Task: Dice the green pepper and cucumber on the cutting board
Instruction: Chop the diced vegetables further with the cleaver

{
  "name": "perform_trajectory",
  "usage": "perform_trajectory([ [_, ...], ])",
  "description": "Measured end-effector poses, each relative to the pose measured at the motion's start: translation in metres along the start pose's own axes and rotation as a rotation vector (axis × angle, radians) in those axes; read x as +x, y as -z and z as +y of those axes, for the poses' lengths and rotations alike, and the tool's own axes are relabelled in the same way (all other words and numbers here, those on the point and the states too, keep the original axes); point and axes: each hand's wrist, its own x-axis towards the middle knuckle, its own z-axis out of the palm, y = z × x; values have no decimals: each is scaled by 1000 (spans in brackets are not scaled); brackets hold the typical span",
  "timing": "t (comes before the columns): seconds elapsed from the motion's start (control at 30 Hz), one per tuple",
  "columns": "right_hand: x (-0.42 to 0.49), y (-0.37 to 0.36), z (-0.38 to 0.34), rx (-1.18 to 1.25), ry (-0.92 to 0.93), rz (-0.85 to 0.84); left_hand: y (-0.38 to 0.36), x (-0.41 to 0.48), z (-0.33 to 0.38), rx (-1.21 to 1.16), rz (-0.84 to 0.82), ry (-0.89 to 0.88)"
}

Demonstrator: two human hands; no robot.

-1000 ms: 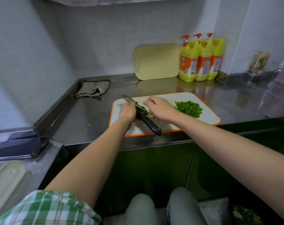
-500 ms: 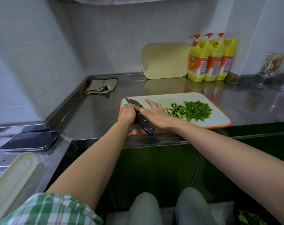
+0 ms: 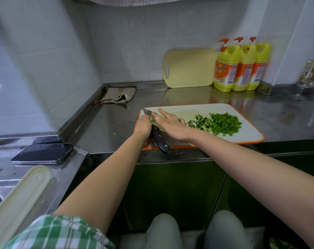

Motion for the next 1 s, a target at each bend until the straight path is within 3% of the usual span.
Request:
perform_trajectory([
  [0.27,3,-9,-11,-38,-20,-17,6,-2,1,-69,7,21],
  [0.47,-7,1,-7,-45,-167,-35,17,-1,-1,-73,49,5],
  [0.7,8,-8,-15,-21,-7,-11,13,-9,2,-17,36,-13],
  [0.93,-8,0,-15,-35,-197,-23,16,-5,1,92,50,-23],
  [1.0,-4,-2,-10,-62,-176,2,17,1,-2,72,76,-18],
])
